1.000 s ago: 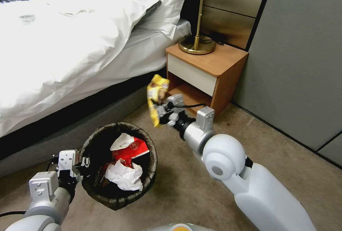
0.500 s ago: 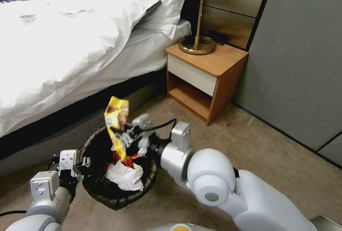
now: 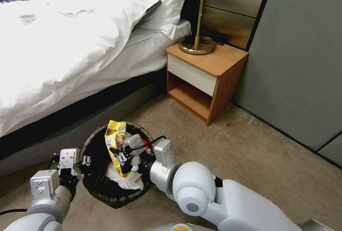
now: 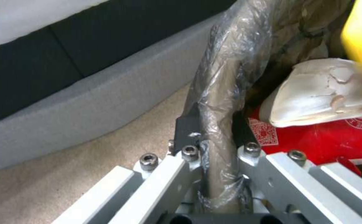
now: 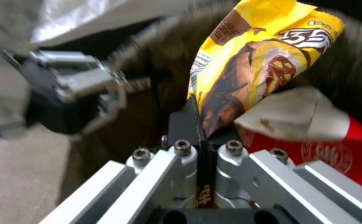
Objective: Pick up the trash bin, then pick up the garbage from the floor and place it into the trash bin.
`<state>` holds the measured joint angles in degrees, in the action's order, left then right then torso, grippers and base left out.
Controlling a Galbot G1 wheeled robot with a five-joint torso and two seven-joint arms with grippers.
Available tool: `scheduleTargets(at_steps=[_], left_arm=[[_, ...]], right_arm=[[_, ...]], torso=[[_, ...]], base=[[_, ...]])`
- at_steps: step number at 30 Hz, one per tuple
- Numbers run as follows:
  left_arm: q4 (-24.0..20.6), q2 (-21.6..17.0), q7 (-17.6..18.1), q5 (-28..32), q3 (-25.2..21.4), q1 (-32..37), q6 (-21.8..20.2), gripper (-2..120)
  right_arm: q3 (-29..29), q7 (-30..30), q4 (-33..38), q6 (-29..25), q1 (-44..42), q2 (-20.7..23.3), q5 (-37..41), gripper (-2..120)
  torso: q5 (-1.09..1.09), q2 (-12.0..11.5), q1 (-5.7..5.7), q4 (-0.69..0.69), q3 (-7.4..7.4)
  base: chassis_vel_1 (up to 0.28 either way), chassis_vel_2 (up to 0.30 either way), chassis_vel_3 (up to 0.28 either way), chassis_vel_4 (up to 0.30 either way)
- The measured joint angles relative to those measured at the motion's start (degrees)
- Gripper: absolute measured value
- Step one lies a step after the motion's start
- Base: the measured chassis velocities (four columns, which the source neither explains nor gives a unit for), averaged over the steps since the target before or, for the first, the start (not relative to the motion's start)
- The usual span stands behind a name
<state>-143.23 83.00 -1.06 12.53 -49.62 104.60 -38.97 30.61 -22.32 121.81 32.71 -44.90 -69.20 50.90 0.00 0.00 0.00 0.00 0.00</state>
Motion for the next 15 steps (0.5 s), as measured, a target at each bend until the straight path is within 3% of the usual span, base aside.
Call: scheduleTargets(at_steps=[5, 8, 11, 13, 15], left_arm=[[0.0, 0.0, 0.0, 0.0, 0.0, 0.0, 0.0, 1], [0.0, 0.0, 0.0, 0.1, 0.0, -0.2, 0.0, 1], [0.0, 0.0, 0.0, 0.1, 0.0, -0.2, 0.0, 1], [0.0, 0.1, 0.0, 0.1, 0.1, -0.2, 0.0, 1], [0.0, 0.1, 0.0, 0.1, 0.1, -0.2, 0.0, 1]], right_arm=[[0.9, 0.8, -2.0, 0.0, -1.5, -0.6, -4.3, 5], [1.6, 0.9, -3.9, -0.2, -2.6, -1.2, -6.7, 20], [1.6, 0.9, -4.2, -0.3, -2.8, -1.4, -7.0, 25], [1.6, 0.7, -4.6, -0.4, -2.9, -1.8, -7.1, 38], [1.6, 0.6, -4.6, -0.4, -2.9, -1.9, -7.1, 42]], torso=[[0.00, 0.0, 0.00, 0.00, 0.00], [0.00, 0.0, 0.00, 0.00, 0.00], [0.00, 0.0, 0.00, 0.00, 0.00], [0.01, 0.0, 0.00, 0.00, 0.00], [0.00, 0.0, 0.00, 0.00, 0.00]], base=[[0.000, 0.000, 0.000, 0.000], [0.000, 0.000, 0.000, 0.000], [0.000, 0.000, 0.000, 0.000], [0.000, 0.000, 0.000, 0.000], [0.000, 0.000, 0.000, 0.000]])
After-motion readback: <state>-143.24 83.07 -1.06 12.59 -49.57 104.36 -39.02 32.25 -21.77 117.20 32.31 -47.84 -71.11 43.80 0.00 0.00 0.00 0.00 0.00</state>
